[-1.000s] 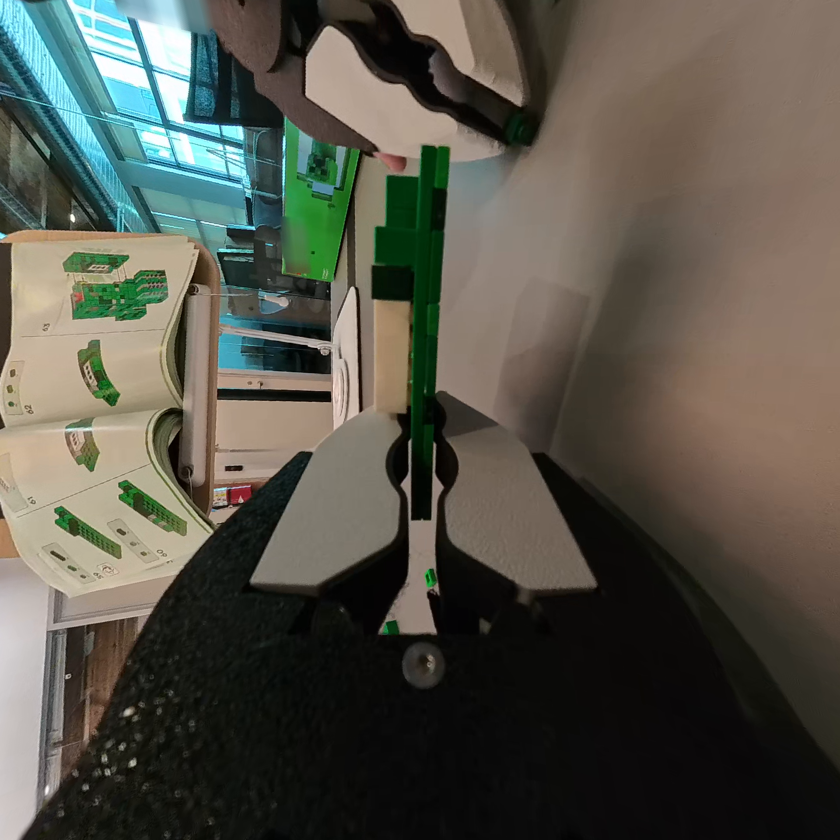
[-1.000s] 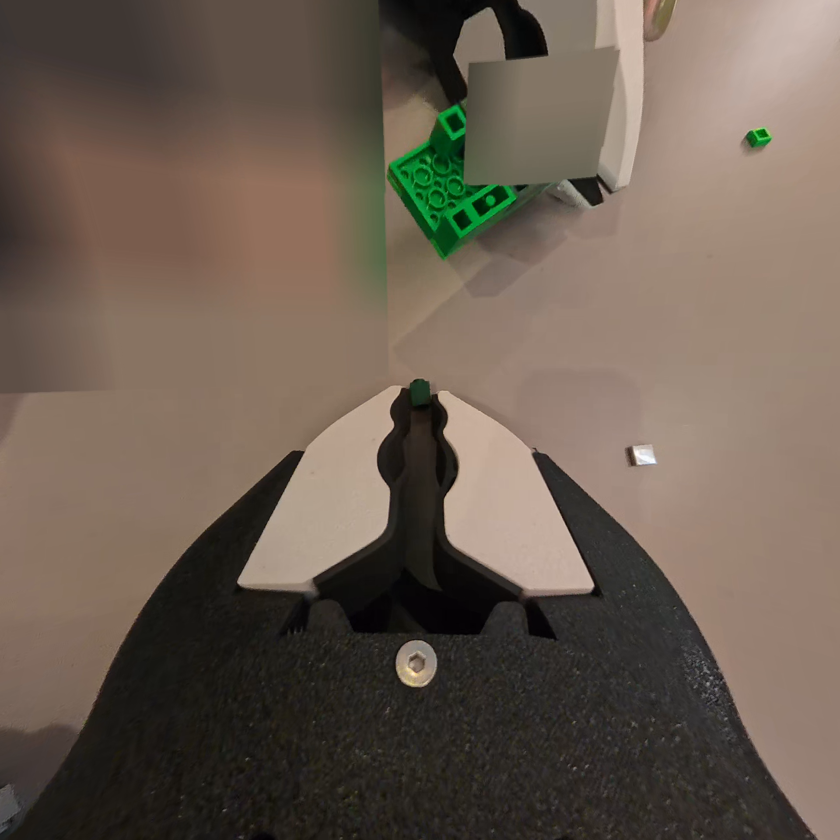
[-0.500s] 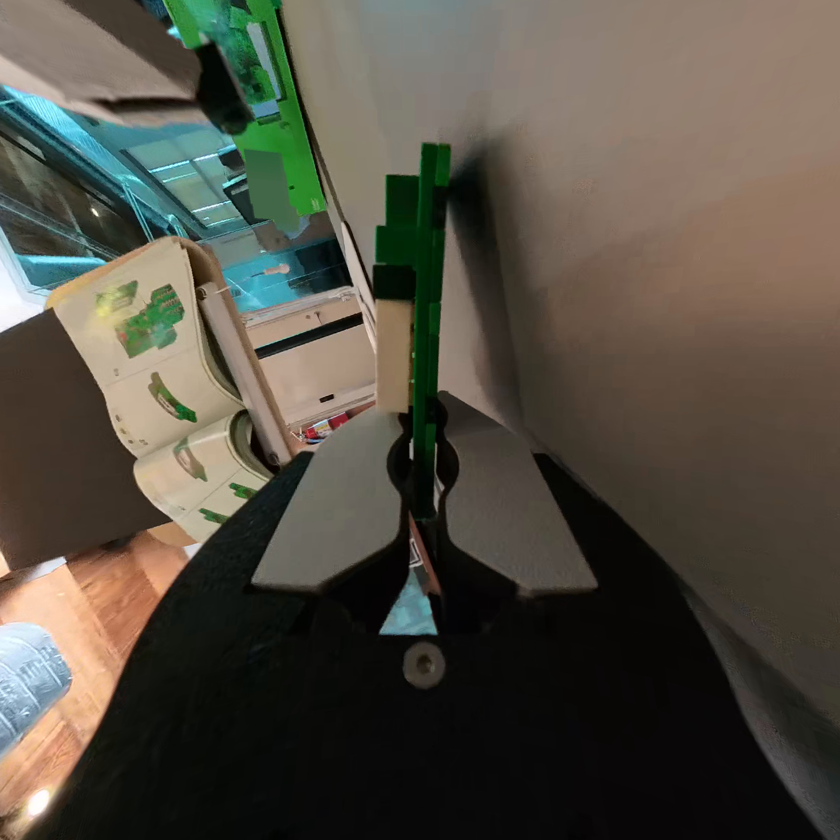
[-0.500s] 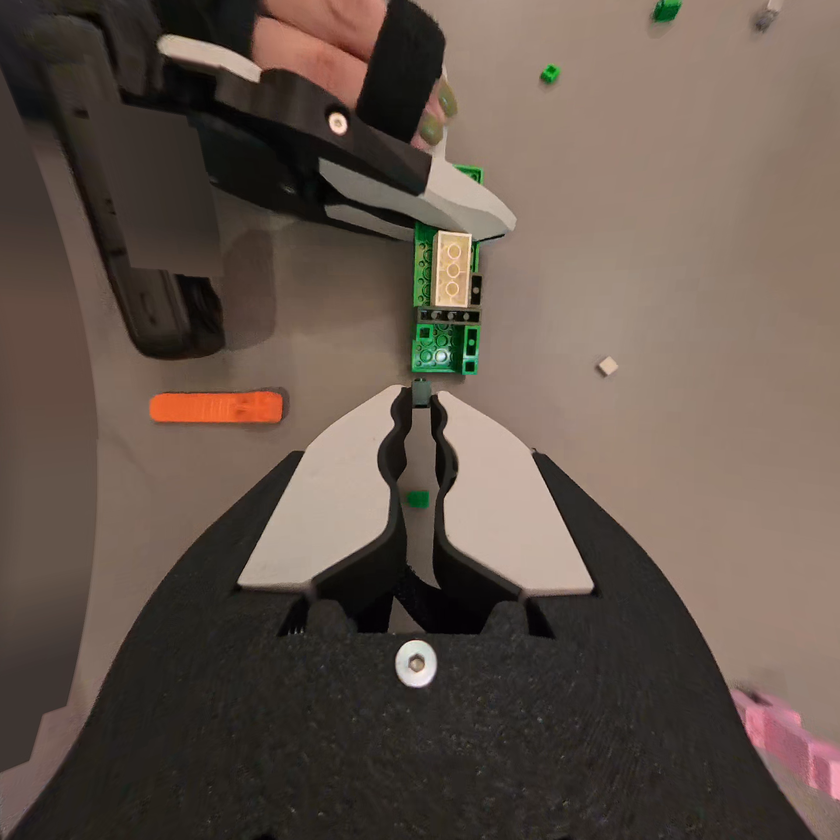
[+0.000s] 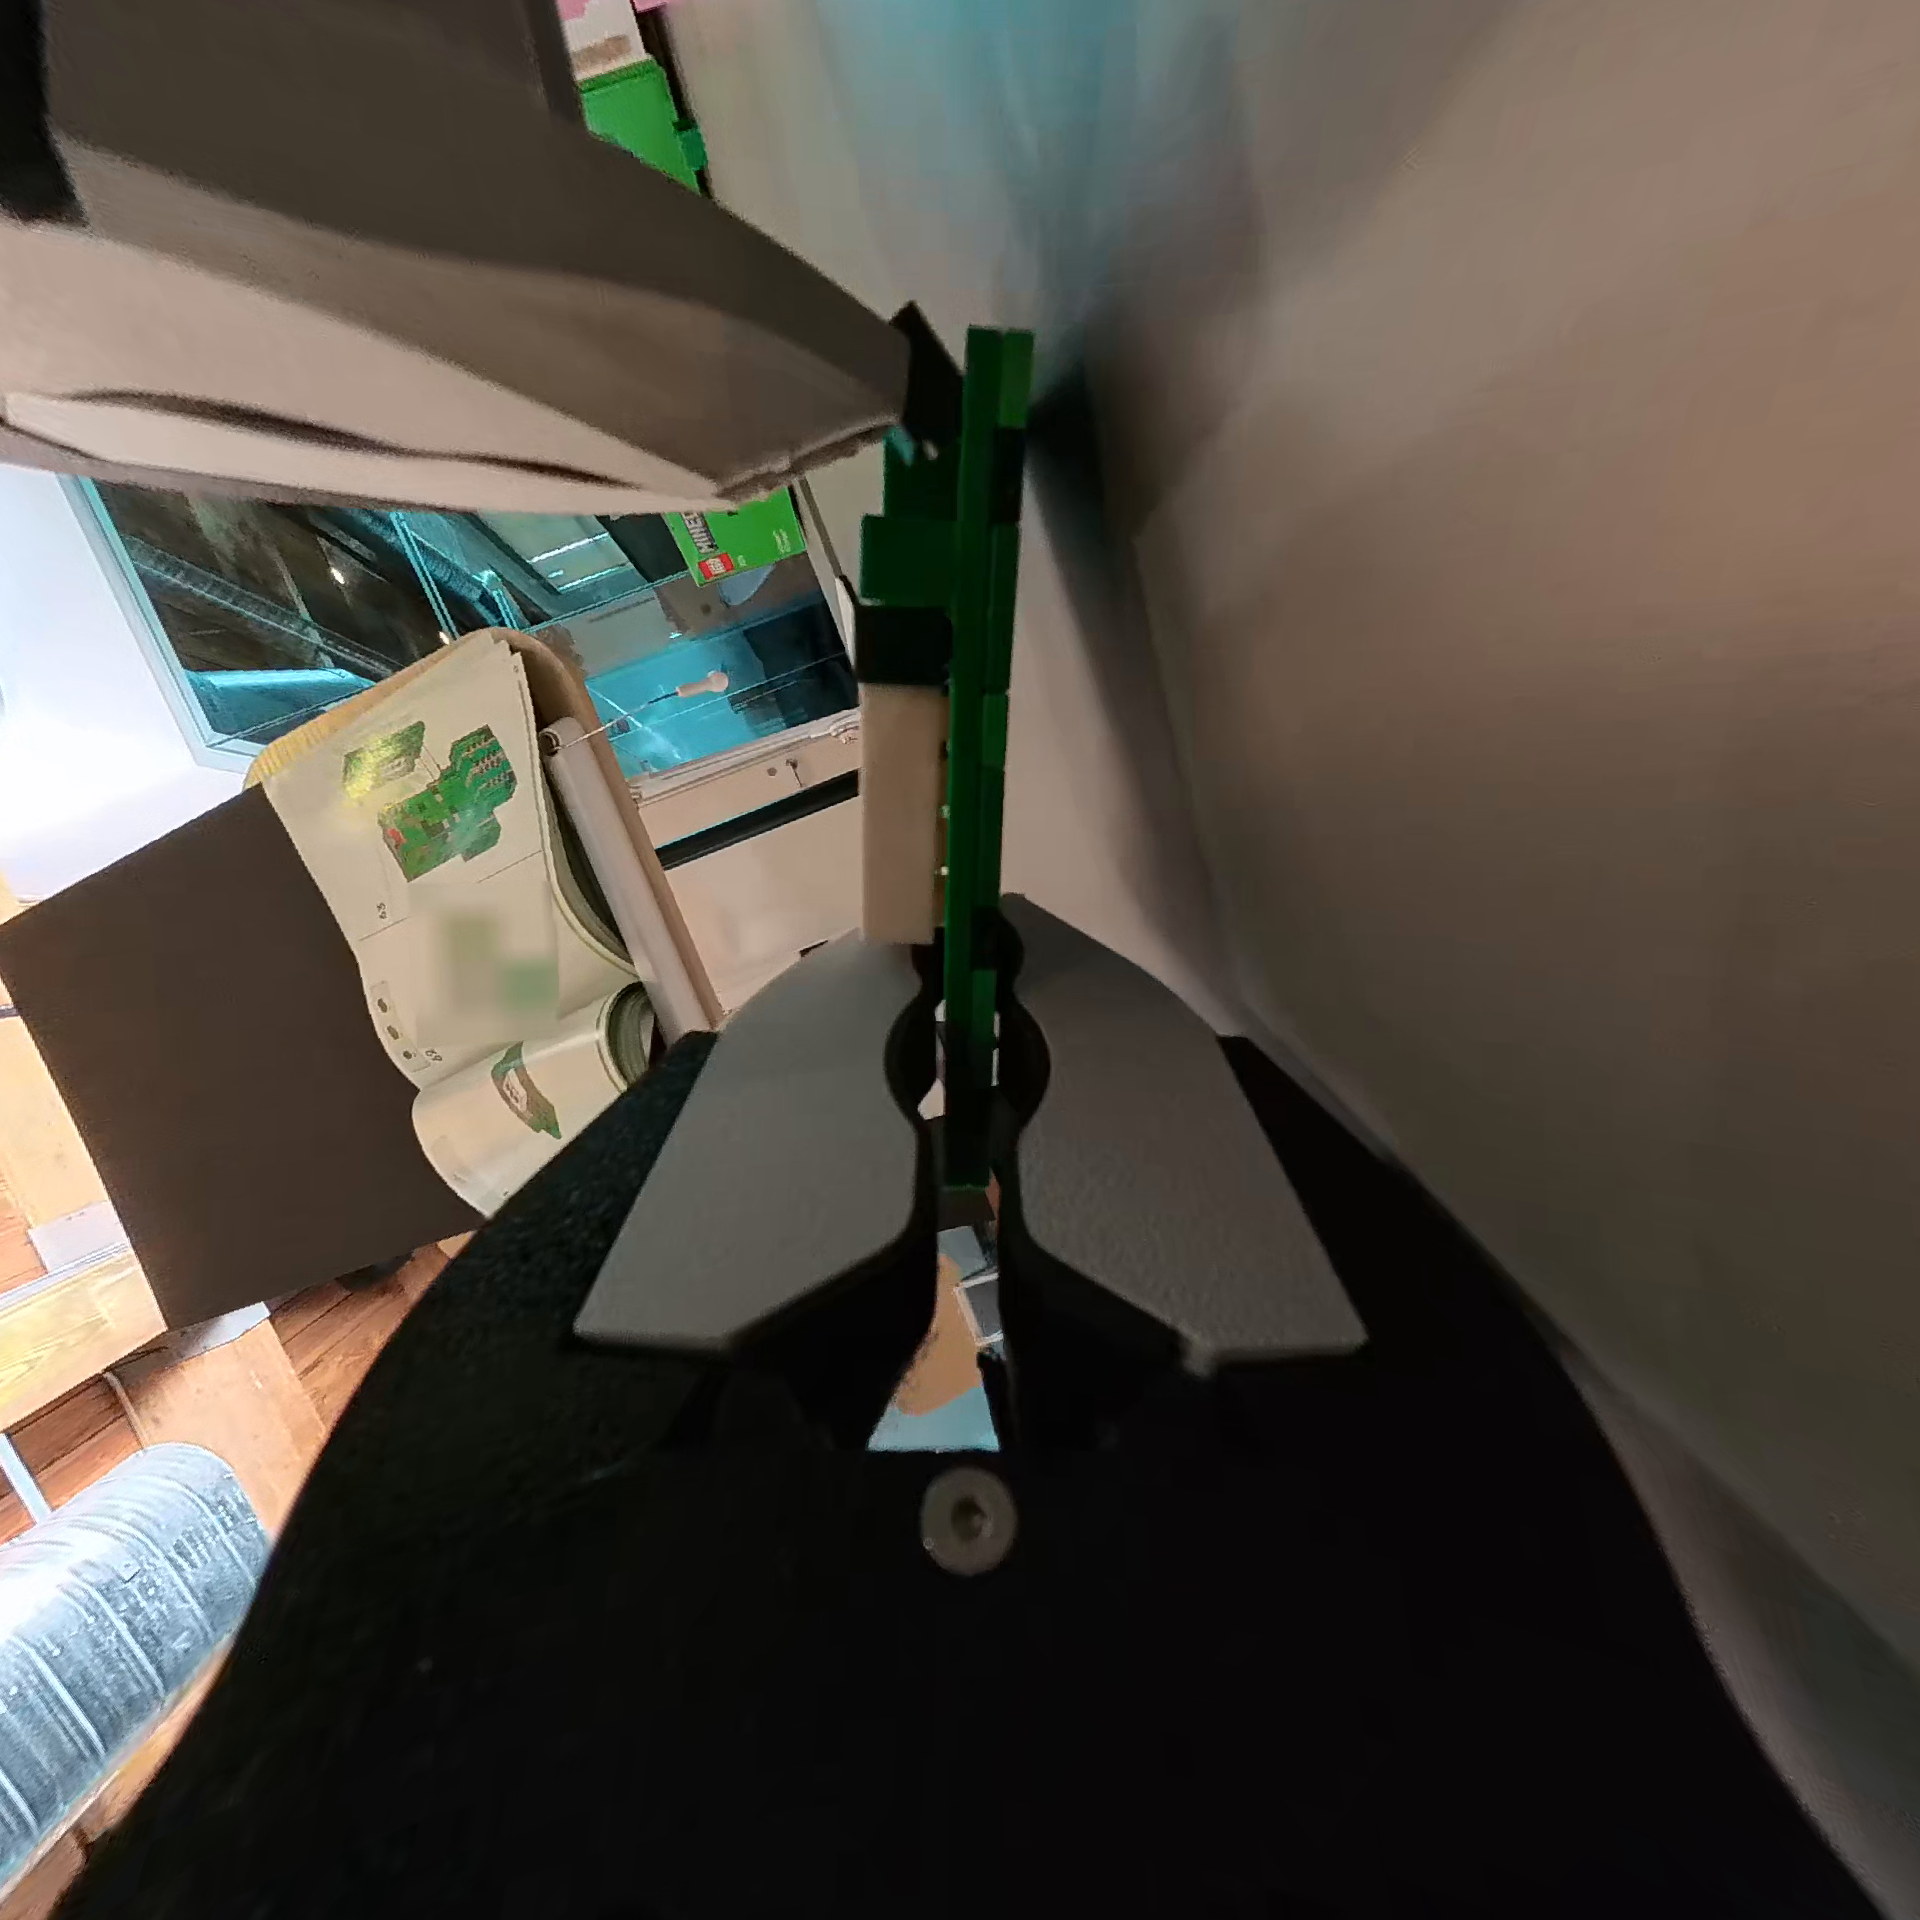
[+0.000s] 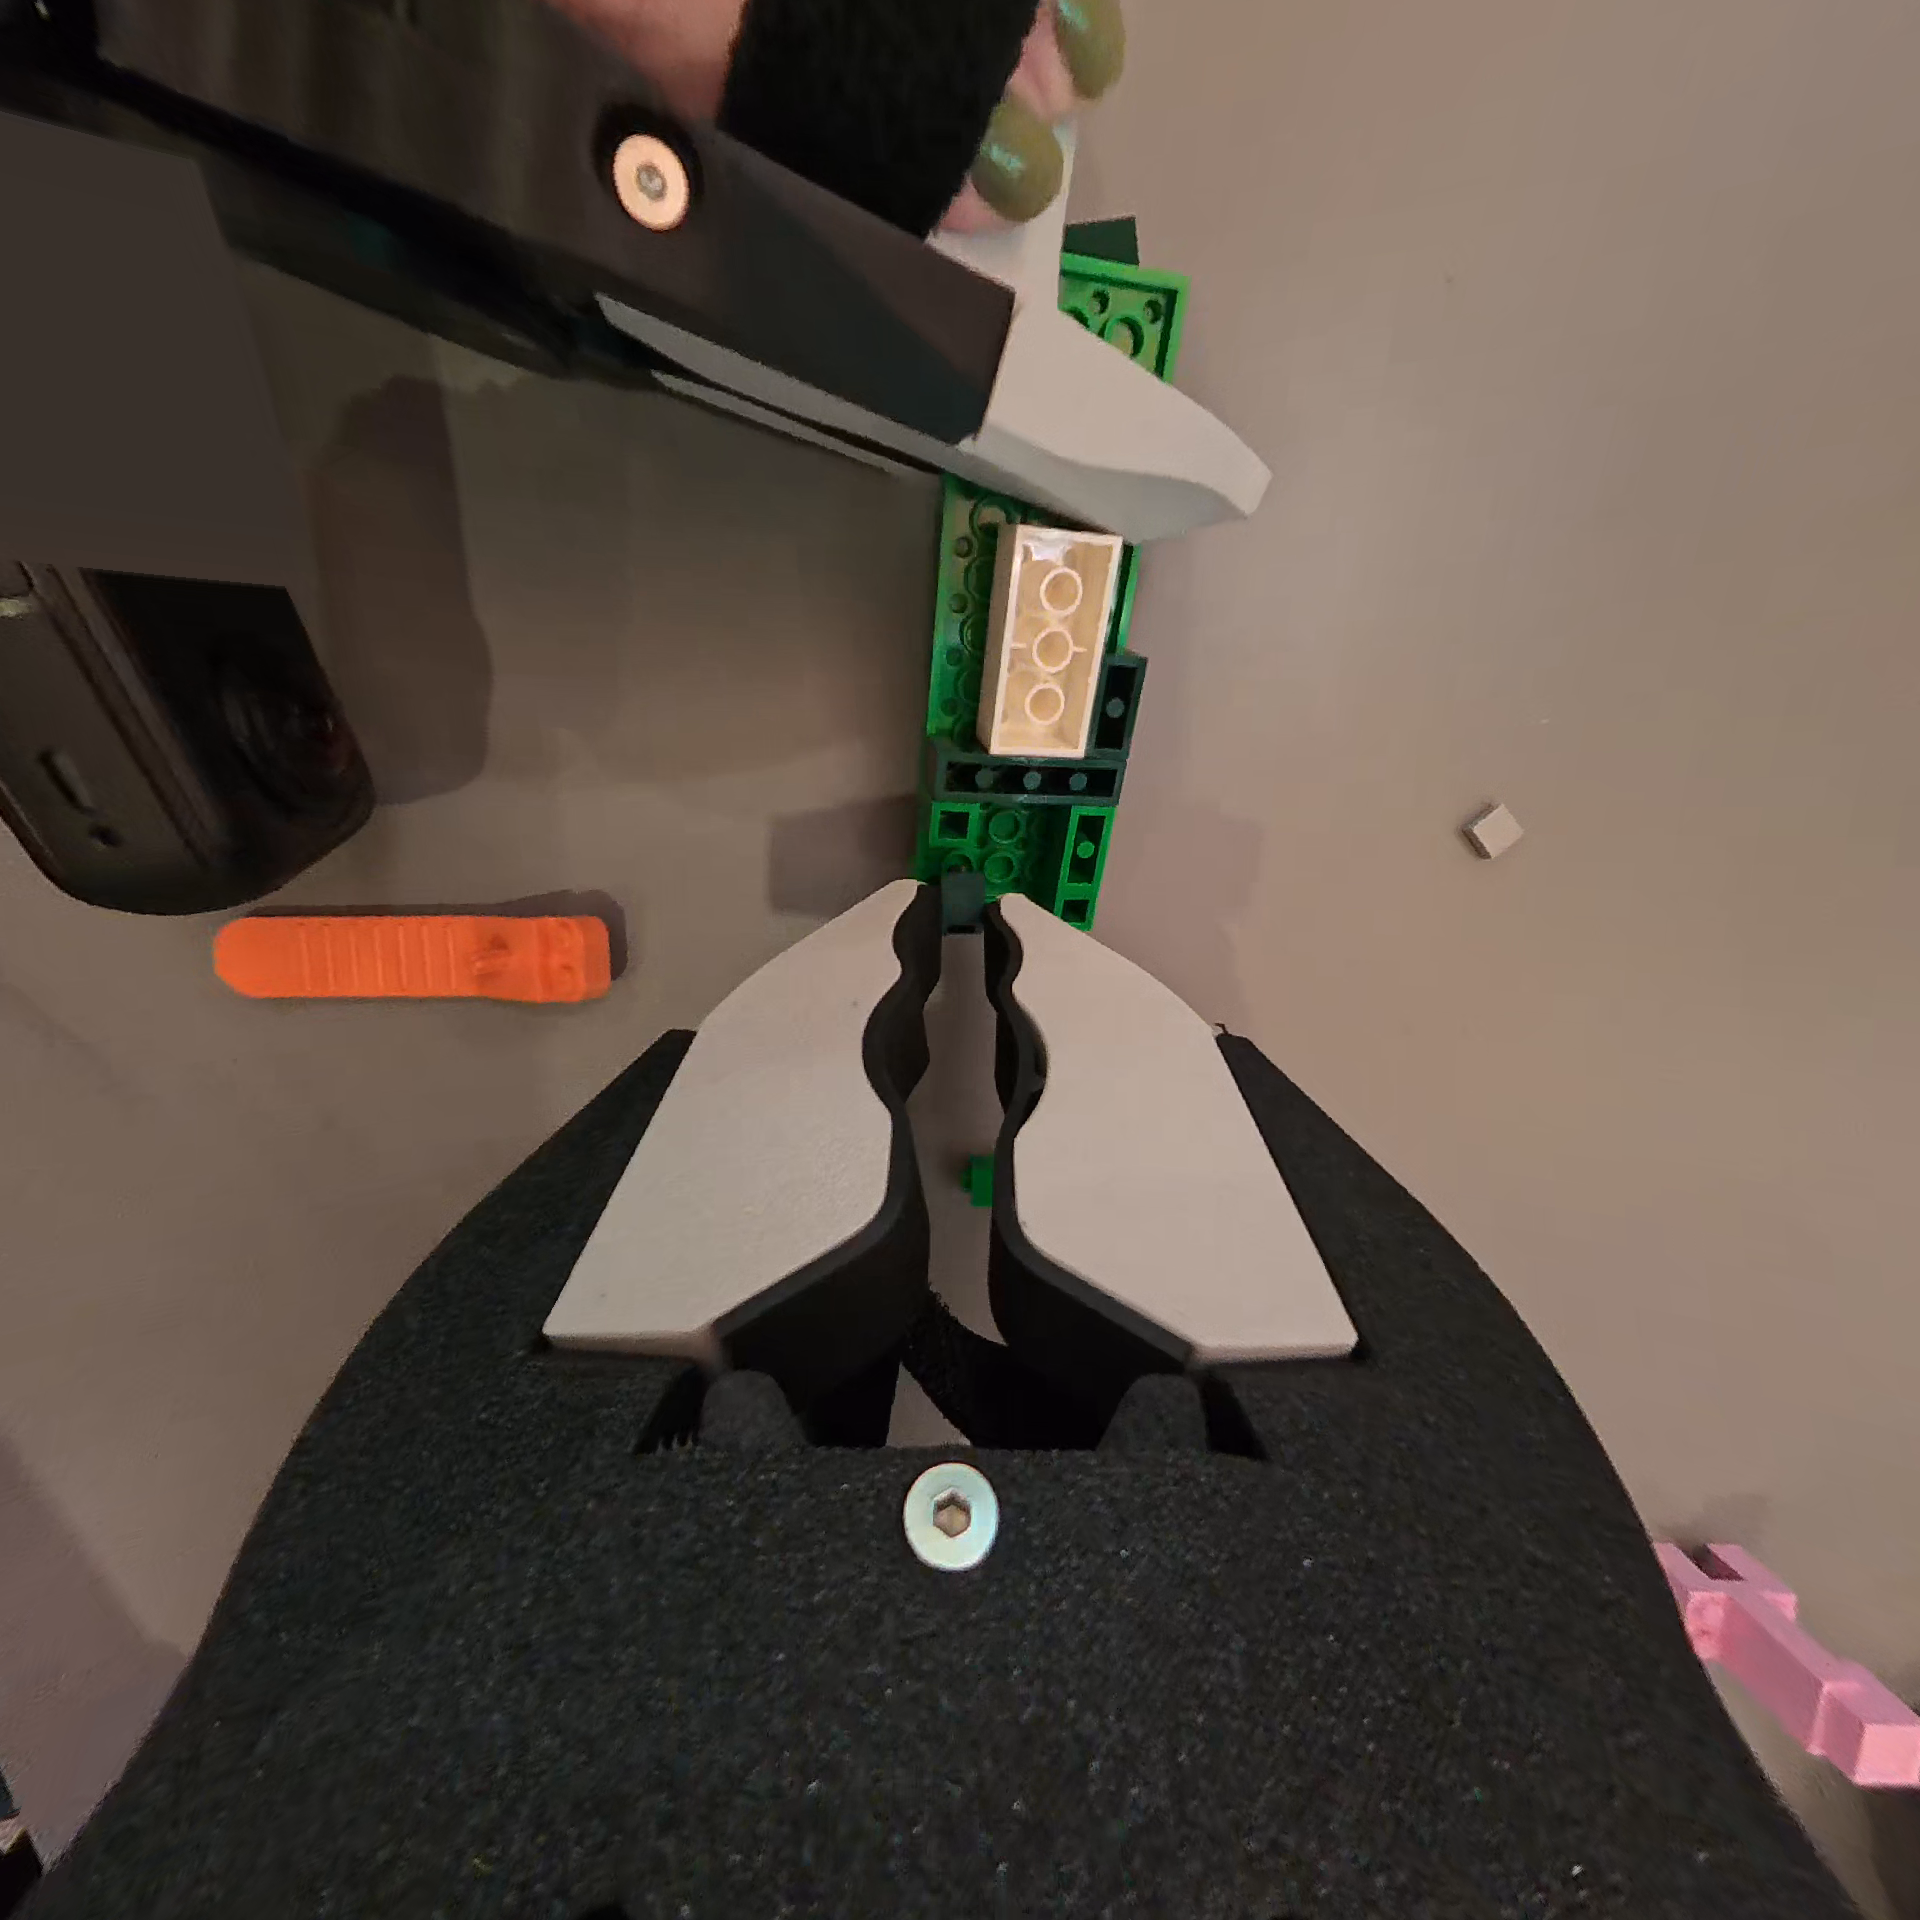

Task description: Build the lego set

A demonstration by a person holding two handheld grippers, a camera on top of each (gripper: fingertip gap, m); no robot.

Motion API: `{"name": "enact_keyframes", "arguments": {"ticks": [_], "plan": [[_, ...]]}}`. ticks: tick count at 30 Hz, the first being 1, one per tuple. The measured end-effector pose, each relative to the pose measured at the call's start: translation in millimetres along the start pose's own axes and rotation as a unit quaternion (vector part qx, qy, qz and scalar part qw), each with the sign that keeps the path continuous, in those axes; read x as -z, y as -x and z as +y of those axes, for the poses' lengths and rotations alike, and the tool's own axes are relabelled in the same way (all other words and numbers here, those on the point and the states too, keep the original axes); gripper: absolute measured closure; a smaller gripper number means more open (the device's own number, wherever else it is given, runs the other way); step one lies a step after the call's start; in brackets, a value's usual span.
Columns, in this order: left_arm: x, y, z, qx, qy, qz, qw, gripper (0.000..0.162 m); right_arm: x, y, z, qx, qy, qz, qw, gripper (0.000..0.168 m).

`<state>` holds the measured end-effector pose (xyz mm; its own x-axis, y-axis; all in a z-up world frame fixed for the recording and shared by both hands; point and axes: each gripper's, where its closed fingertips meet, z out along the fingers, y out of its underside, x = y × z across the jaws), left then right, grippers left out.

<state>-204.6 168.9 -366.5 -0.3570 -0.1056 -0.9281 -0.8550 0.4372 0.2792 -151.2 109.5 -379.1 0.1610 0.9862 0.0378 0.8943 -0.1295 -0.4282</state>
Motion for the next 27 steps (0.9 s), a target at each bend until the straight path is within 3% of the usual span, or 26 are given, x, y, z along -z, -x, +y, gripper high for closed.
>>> {"name": "enact_keyframes", "arguments": {"ticks": [27], "plan": [[0.6,1.1,-2.9,-0.004,-0.005,-0.005,1.0,0.157,-6.2,6.9,-2.0,0.002,-0.08,-0.01,0.997,0.16]]}}
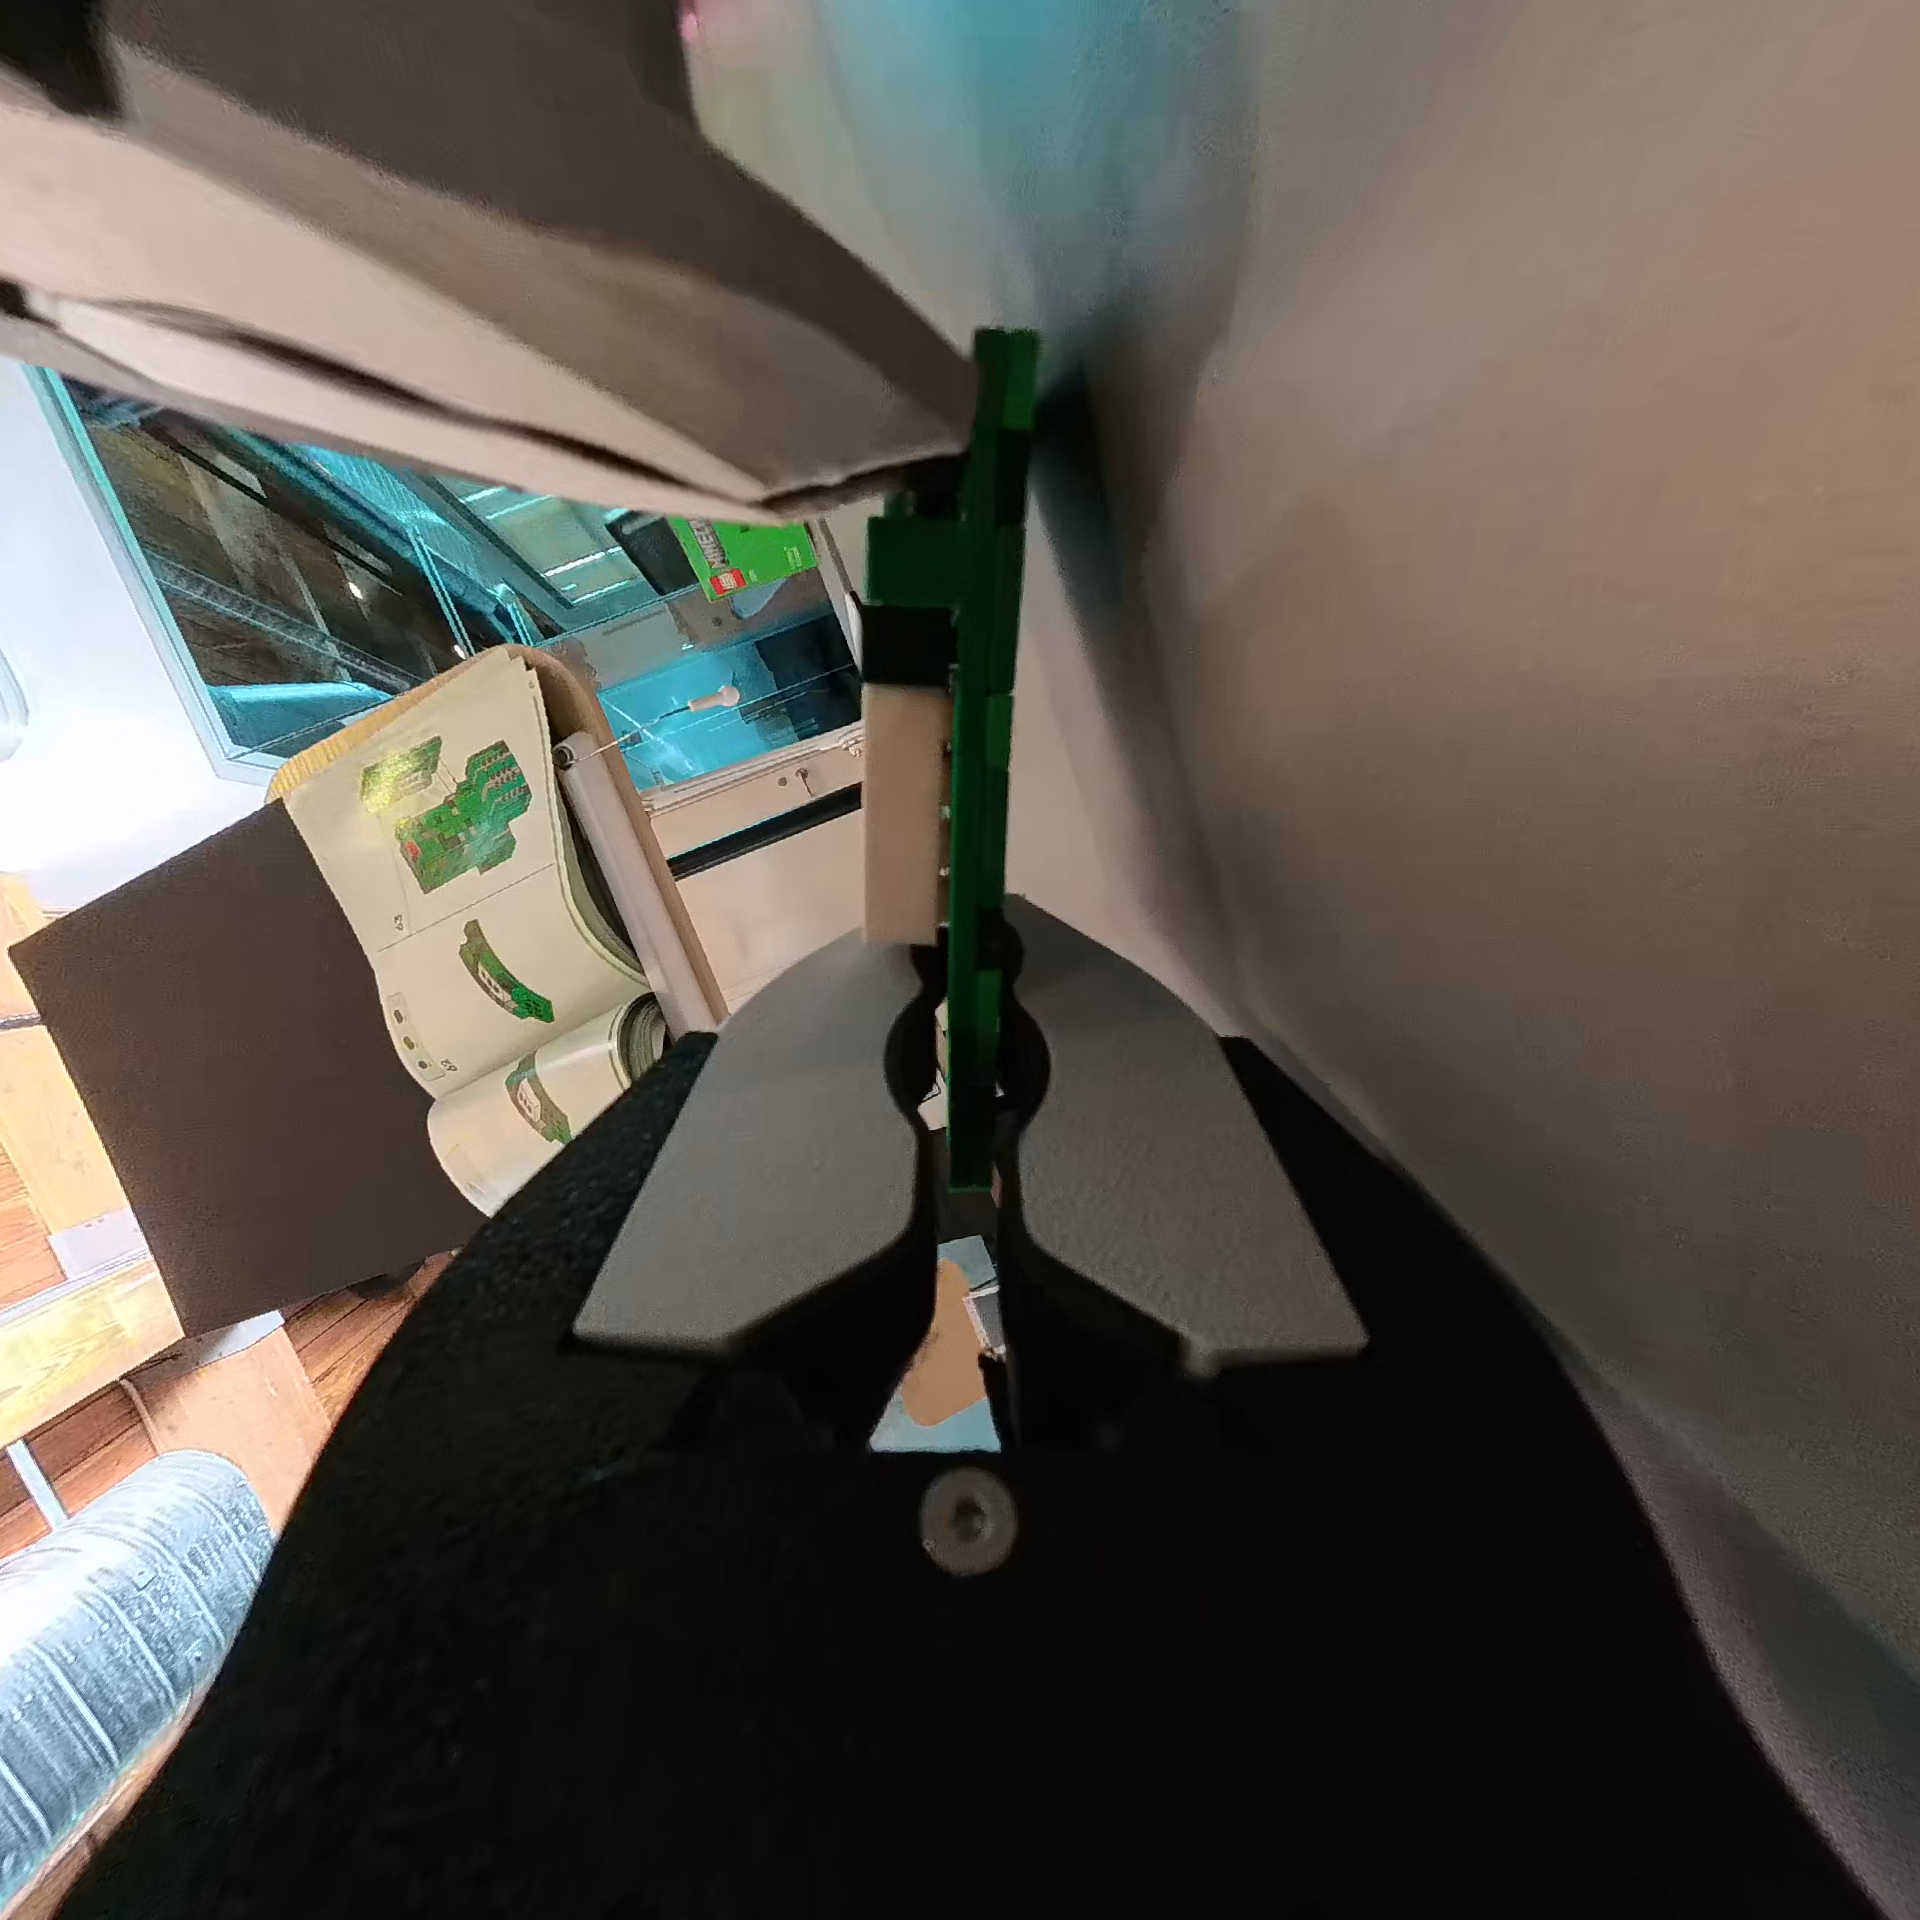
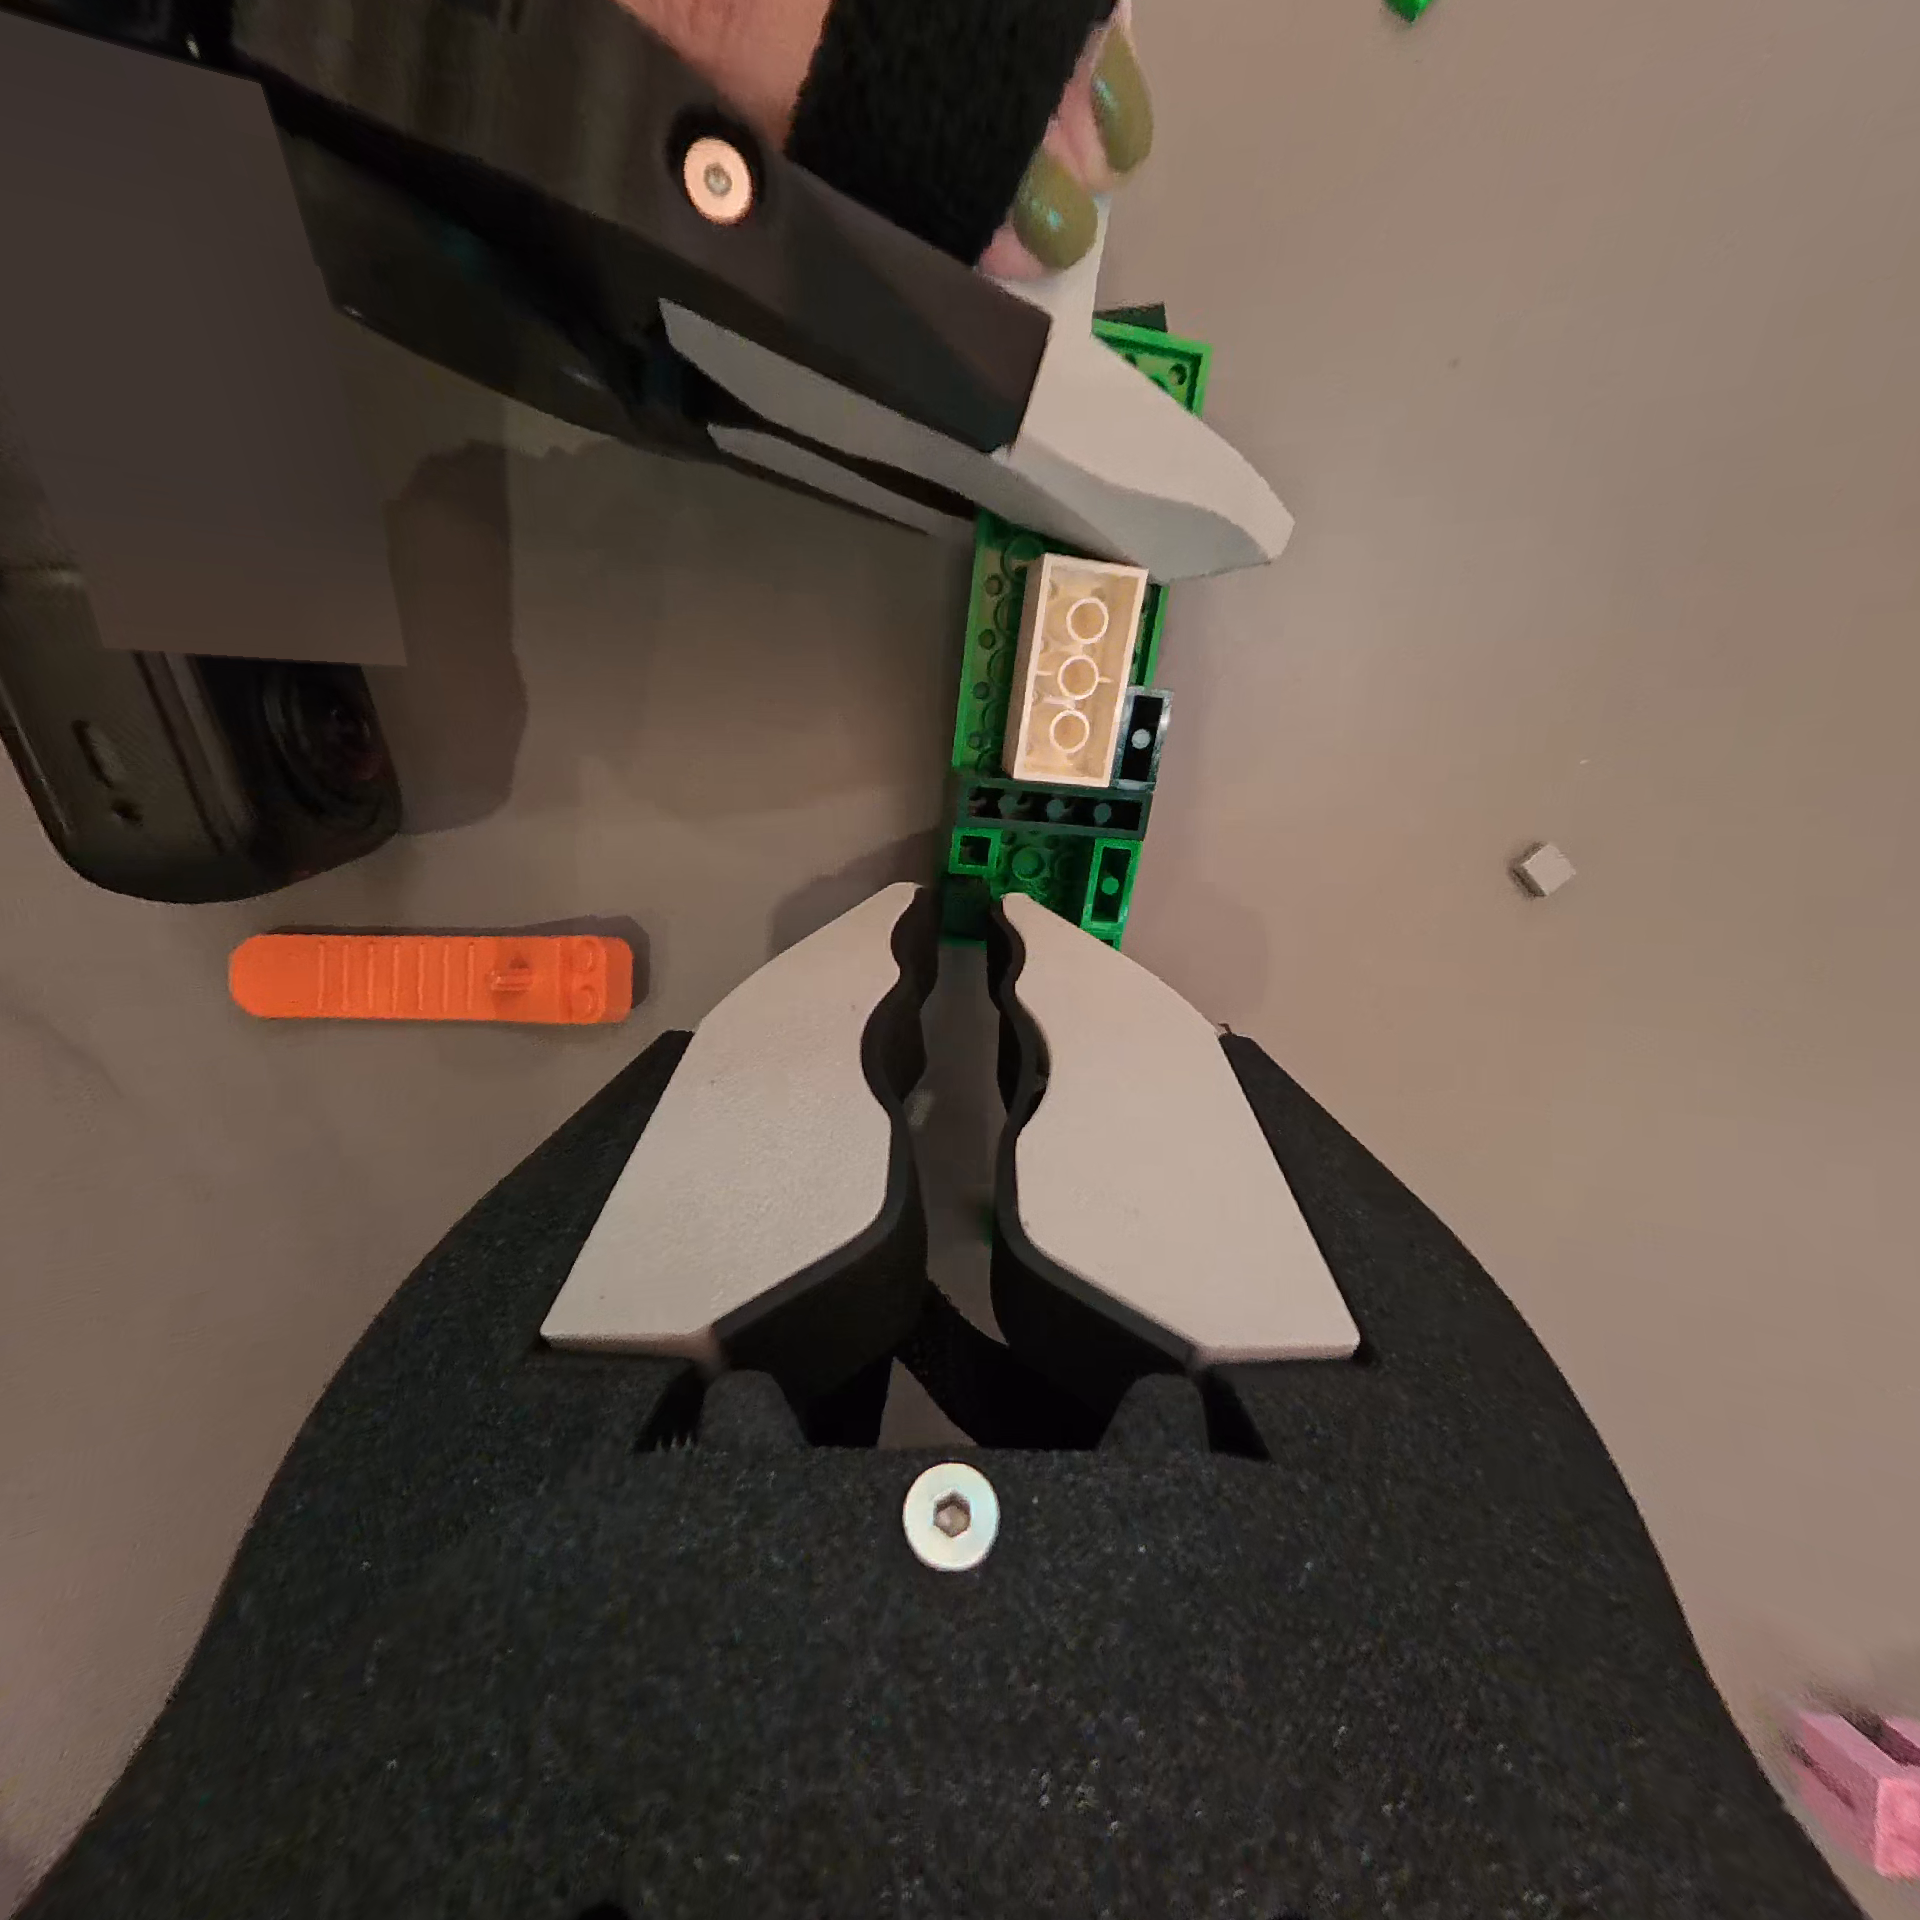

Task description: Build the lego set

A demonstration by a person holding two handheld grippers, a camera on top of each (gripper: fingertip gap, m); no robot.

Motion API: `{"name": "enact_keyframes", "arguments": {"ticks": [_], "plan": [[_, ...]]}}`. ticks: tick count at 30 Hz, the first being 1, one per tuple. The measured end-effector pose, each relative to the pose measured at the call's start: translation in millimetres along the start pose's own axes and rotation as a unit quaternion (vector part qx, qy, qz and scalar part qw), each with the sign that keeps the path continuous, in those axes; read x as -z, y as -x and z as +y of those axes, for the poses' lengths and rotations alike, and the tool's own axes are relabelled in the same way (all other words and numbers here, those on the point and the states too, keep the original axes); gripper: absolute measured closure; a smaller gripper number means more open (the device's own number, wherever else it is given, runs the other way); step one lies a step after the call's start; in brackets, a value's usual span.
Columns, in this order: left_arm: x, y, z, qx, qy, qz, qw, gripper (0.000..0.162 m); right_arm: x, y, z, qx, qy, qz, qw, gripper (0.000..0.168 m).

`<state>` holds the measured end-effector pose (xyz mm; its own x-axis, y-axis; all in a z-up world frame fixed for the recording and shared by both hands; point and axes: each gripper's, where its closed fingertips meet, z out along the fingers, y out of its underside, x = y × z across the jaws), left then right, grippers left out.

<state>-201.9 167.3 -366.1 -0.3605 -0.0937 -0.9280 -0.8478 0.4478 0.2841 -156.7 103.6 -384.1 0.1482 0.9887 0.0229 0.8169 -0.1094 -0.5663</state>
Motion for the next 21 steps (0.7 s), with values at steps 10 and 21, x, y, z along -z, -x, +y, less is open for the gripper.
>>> {"name": "enact_keyframes", "arguments": {"ticks": [10,21], "plan": [[-0.5,-0.7,-0.4,0.005,-0.002,0.003,1.0,0.156,1.9,-0.2,0.4,0.001,-0.032,0.009,0.999,0.16],[-1.1,-2.4,0.3,0.013,-0.004,0.01,1.0,0.157,1.7,0.2,2.9,-0.001,-0.037,0.01,0.999,0.153]]}}
